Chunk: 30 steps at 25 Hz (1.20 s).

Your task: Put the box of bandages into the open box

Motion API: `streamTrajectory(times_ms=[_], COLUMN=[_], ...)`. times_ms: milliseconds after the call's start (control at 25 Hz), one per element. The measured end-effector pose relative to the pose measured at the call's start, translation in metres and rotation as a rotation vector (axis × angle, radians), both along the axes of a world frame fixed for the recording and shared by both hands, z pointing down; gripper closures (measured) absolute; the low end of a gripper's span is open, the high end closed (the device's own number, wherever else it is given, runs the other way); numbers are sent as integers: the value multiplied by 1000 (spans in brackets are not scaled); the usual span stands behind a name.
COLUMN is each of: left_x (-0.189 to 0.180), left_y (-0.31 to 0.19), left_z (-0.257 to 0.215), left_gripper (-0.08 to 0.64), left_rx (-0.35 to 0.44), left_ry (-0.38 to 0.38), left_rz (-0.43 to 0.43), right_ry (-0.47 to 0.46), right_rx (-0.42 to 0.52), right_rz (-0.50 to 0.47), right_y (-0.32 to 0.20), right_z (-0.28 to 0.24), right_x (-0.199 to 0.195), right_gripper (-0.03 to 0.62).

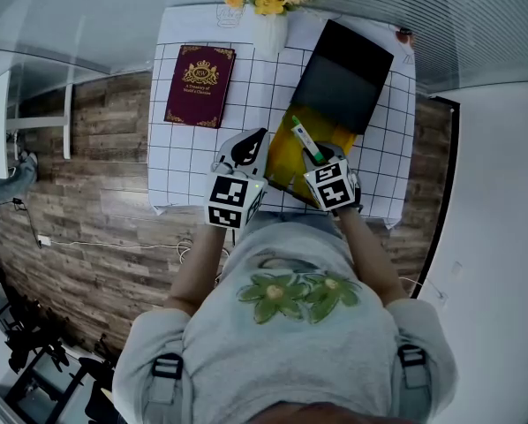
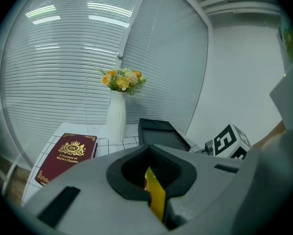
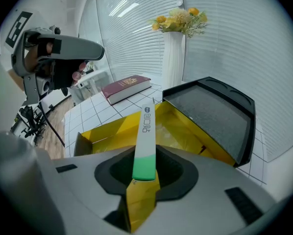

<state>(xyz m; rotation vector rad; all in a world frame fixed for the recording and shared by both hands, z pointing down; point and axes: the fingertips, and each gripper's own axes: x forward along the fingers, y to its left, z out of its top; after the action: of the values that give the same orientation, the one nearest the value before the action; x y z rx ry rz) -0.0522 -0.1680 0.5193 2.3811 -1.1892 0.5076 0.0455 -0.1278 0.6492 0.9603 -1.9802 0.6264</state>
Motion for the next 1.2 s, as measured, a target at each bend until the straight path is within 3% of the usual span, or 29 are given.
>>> streamTrajectory(times_ms=[1200], left_x=[7], left_y=[-3], left_z=[11], left_gripper=[552], left_rx=[-17], left_ry=[-16], left_rz=[12], right_ry=[21], right_rx=[-24], right_rz=[-27], right_y=[-1], right_z=[10], right_x=[1], right_gripper=[502])
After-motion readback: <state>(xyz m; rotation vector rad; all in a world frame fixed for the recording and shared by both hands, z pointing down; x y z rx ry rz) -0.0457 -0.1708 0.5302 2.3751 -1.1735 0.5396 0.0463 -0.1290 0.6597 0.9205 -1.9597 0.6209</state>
